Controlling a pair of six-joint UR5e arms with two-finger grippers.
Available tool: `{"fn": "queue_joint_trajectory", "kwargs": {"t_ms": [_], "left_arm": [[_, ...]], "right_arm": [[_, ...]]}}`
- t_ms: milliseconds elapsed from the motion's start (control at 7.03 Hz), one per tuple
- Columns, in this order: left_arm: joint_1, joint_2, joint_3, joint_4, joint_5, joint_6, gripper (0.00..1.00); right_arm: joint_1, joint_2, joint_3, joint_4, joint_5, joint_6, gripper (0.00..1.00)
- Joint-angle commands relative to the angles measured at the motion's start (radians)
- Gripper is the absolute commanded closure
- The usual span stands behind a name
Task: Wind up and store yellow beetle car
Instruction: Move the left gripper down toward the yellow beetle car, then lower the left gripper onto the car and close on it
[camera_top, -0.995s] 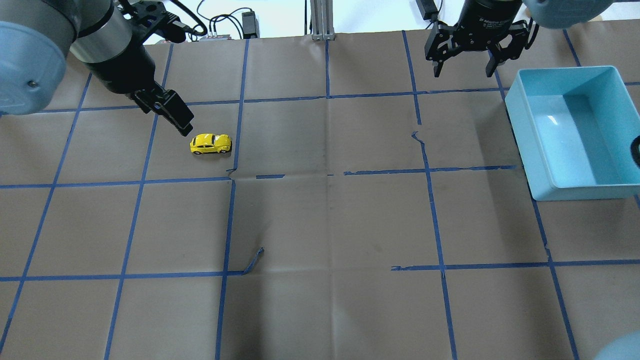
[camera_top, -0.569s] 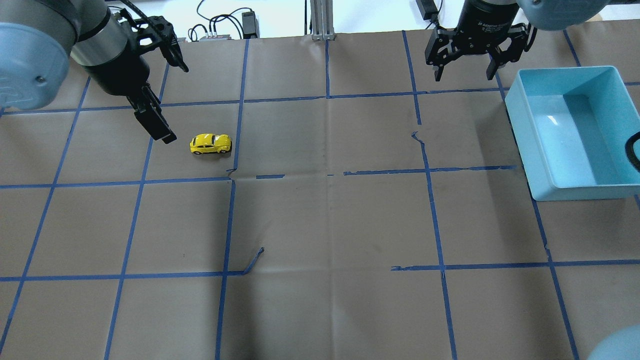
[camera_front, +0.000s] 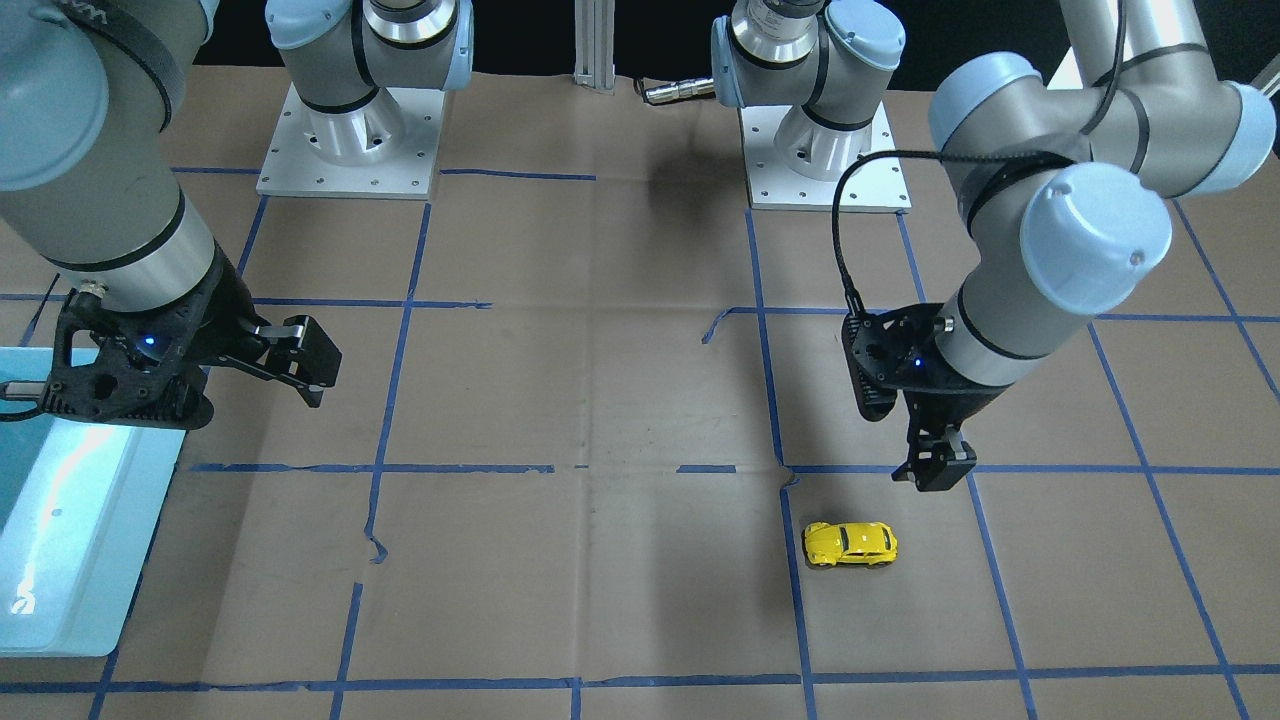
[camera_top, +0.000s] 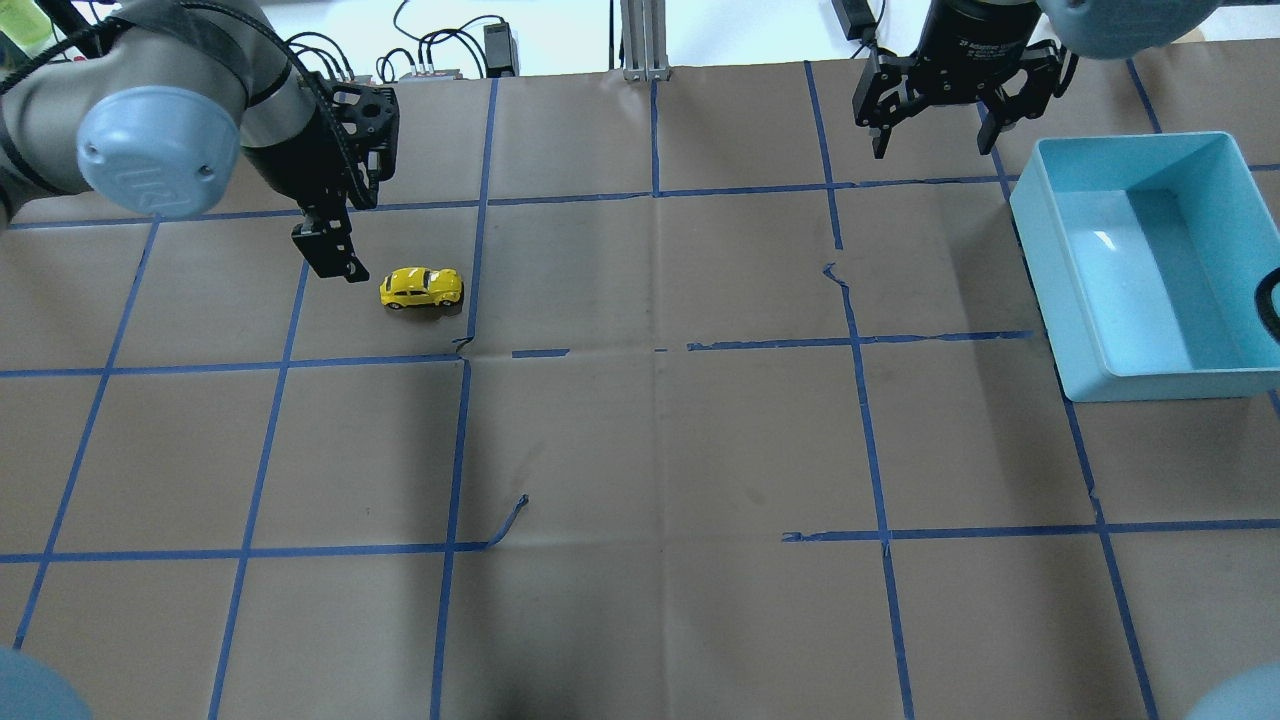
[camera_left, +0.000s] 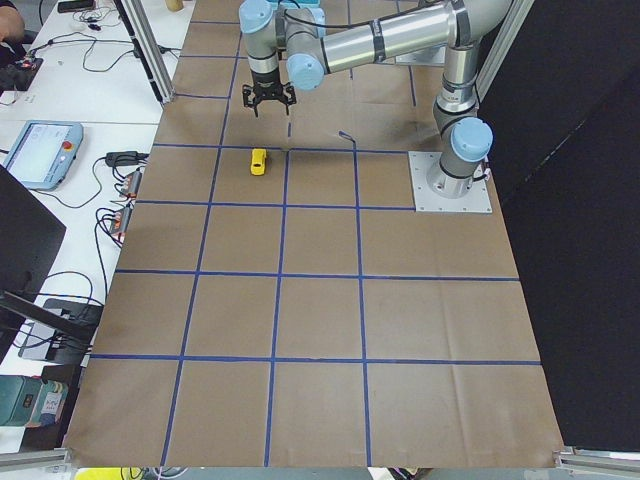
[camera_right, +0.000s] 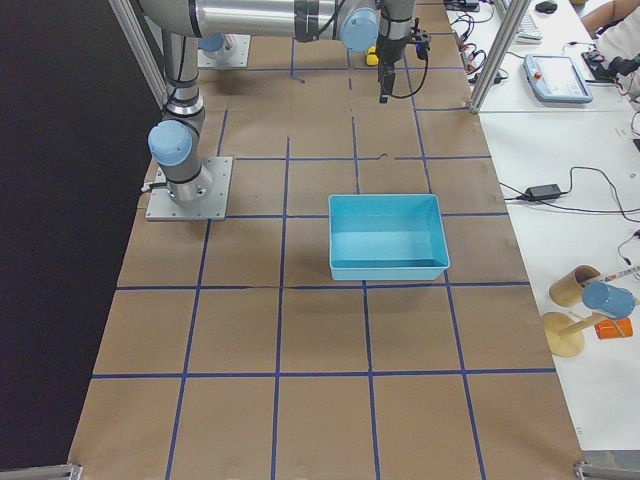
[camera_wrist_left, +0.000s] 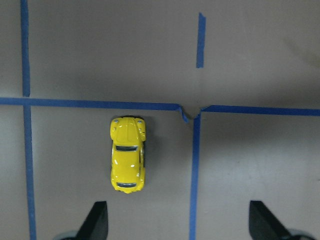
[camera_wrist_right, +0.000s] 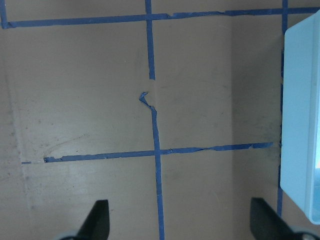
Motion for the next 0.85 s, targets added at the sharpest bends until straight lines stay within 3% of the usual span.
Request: {"fn": "queue_joint_trajectory", "kwargs": {"t_ms": [0, 711], "left_arm": [[0.005, -0.111, 0.001, 0.134, 0.004, 0.109, 0.00], [0.032, -0.257, -0.001, 0.225, 0.002, 0.129, 0.01]], "right_arm": [[-0.001, 0.000, -0.002, -0.007, 0.007, -0.001, 0.00], [-0.010, -0.040, 0.004, 0.002, 0.043, -0.010, 0.00]]}}
